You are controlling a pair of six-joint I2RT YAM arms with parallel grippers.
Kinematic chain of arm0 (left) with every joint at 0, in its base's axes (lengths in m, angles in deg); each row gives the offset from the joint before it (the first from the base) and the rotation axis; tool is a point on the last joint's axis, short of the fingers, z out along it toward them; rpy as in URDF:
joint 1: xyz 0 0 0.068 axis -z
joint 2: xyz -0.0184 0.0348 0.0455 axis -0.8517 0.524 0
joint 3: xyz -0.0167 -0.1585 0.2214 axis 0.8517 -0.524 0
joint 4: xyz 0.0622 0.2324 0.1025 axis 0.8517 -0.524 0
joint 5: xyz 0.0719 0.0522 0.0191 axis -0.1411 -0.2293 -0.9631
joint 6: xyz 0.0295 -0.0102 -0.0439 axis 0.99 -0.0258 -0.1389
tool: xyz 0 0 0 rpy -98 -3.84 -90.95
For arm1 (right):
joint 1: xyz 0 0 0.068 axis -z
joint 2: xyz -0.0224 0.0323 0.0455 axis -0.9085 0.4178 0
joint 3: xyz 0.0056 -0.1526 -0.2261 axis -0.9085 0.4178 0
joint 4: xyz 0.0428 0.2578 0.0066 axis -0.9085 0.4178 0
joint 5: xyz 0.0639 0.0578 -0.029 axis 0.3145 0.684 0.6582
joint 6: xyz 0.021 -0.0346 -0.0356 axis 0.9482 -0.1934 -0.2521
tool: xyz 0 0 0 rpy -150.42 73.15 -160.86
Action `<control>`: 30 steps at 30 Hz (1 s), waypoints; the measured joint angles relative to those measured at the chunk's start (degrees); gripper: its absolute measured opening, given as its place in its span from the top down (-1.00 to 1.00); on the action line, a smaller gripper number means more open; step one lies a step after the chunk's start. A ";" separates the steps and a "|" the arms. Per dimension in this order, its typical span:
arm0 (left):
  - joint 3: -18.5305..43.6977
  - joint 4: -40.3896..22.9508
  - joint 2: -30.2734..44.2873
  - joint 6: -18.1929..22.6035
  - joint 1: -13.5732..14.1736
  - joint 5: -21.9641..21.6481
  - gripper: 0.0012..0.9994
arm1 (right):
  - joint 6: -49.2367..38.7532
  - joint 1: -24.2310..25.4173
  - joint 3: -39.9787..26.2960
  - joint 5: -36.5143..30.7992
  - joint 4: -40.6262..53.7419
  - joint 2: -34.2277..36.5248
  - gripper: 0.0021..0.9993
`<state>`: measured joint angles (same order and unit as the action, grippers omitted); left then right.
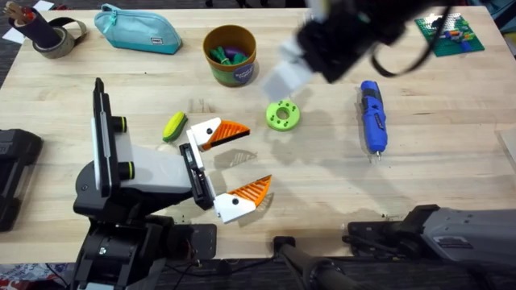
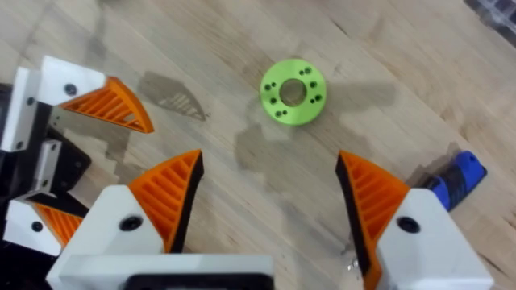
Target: Pick up the gripper from the table and insert it into the empty holder that is missing its gripper. Then pick up a screw, insert it into the mounting hole, and use the screwdriver to tighten it. Finally, clean up the table by picking up the vegetable and placing it into the bucket.
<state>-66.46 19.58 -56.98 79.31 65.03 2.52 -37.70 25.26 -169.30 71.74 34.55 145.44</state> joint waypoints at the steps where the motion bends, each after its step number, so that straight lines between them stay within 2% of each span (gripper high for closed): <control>1: -0.01 -0.06 0.00 -0.02 0.02 0.00 -0.97 | 0.34 1.01 1.38 -0.27 0.78 -0.89 -0.98; 4: -0.01 -0.12 0.00 -0.02 0.02 0.04 -0.97 | -0.04 1.81 2.45 0.08 -0.02 -1.45 -0.98; 9: -0.01 -0.14 0.00 -0.02 0.02 0.04 -0.97 | -3.88 1.87 5.72 4.37 1.83 -2.66 -0.98; 18: -0.01 -0.14 0.00 -0.02 0.02 0.07 -0.97 | -6.15 1.87 5.84 6.72 3.54 -3.16 -0.98; 30: -0.01 -0.12 0.02 -0.02 0.02 0.04 -0.97 | -7.67 1.87 6.40 9.83 1.43 -8.79 -0.98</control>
<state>-66.47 19.46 -56.96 79.29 65.05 2.57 -45.37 27.13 -162.90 81.57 35.98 136.65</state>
